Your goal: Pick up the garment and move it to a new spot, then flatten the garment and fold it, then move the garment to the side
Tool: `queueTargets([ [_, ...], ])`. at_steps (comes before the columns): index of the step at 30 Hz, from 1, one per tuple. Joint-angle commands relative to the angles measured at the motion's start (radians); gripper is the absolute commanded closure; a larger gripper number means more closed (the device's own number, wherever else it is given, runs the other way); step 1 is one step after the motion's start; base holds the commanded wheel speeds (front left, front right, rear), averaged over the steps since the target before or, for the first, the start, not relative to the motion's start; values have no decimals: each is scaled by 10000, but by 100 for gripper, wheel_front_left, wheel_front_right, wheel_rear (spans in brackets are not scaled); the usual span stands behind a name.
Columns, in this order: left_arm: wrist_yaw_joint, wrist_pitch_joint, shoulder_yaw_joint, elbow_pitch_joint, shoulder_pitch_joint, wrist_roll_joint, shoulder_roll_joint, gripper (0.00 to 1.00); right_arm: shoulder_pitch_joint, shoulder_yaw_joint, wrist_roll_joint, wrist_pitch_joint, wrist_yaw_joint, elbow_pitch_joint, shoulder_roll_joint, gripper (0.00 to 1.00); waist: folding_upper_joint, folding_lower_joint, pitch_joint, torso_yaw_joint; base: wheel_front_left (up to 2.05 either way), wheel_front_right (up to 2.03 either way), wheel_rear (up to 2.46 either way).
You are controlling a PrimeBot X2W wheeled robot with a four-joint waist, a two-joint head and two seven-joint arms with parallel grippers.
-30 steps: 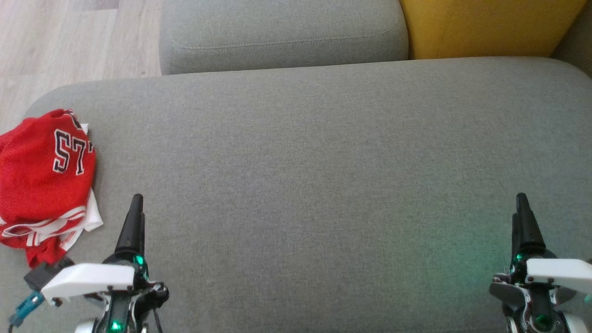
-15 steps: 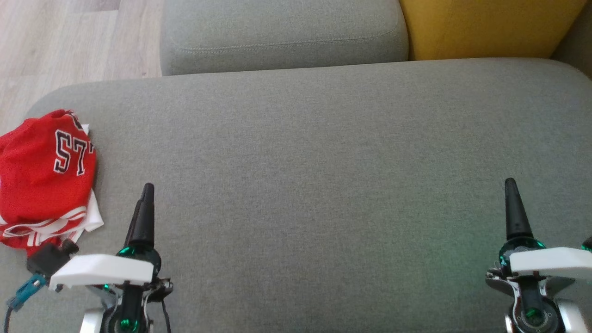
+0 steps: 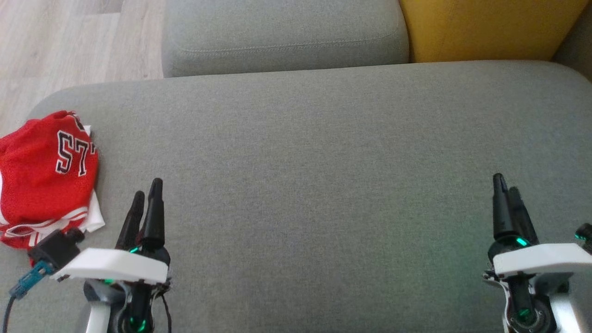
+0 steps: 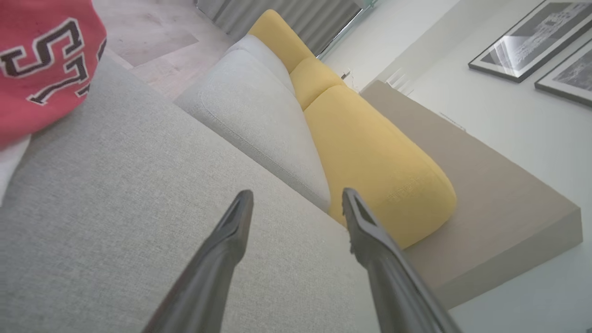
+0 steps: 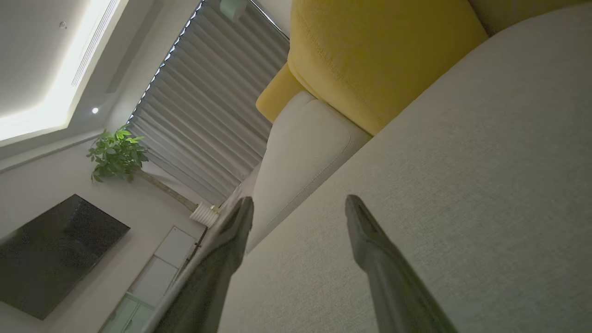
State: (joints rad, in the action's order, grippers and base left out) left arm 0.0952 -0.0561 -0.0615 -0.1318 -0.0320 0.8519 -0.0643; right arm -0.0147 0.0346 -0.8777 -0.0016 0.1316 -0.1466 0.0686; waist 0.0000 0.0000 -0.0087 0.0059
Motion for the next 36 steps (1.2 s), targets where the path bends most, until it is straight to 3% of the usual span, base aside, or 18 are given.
queueTargets([
  [1, -72, -132, 45, 421, -424, -368, -210, 0, -342, -169, 379, -110, -5, 432, 201, 0, 0, 0, -6, 2, 0, 0, 0],
  [36, -1247, -1142, -1188, 16, -292, -4723, -856, 0, -140, -584, 5179, -526, -7, 205, 103, 0, 0, 0, -157, 103, 0, 0, 0],
])
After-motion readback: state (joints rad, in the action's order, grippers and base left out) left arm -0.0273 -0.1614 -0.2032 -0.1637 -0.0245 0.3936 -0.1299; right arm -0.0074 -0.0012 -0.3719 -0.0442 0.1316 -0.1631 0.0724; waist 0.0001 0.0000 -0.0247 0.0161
